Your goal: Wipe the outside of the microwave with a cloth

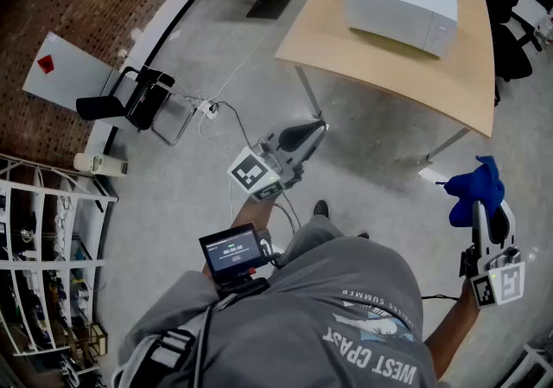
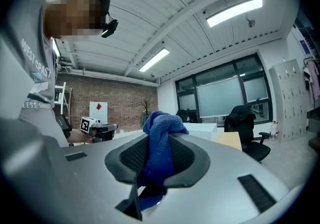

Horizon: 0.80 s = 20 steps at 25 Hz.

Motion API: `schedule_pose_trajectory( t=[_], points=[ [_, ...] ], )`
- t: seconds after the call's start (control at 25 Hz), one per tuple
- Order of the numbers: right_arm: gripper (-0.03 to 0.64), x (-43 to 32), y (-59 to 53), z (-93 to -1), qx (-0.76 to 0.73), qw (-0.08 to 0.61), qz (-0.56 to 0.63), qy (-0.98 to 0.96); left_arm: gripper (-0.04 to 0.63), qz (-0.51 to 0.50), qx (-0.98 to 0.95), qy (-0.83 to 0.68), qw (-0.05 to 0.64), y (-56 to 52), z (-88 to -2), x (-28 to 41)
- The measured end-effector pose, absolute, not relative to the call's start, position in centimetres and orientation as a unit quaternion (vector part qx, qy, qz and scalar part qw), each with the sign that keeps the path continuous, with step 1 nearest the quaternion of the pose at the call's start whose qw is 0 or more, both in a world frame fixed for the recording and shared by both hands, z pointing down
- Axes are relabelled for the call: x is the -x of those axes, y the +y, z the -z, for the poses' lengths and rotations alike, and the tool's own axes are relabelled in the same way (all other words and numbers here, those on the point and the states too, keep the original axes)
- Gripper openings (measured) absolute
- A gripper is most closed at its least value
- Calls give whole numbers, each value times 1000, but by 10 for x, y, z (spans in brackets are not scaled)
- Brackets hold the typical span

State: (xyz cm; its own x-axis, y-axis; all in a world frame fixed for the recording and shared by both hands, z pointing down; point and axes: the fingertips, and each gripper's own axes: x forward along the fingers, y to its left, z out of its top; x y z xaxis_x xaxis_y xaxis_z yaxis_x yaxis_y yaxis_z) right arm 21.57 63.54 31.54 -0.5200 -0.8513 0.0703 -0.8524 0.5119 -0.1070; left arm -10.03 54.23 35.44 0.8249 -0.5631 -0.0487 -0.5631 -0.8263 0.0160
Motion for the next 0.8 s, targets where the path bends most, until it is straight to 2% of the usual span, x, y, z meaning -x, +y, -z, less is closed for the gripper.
schedule_pose_trajectory(
  t=[0.8],
  points=[
    [100, -196, 615, -325, -484, -8, -59, -873, 23, 48, -966, -255, -23, 525, -351, 83]
  ],
)
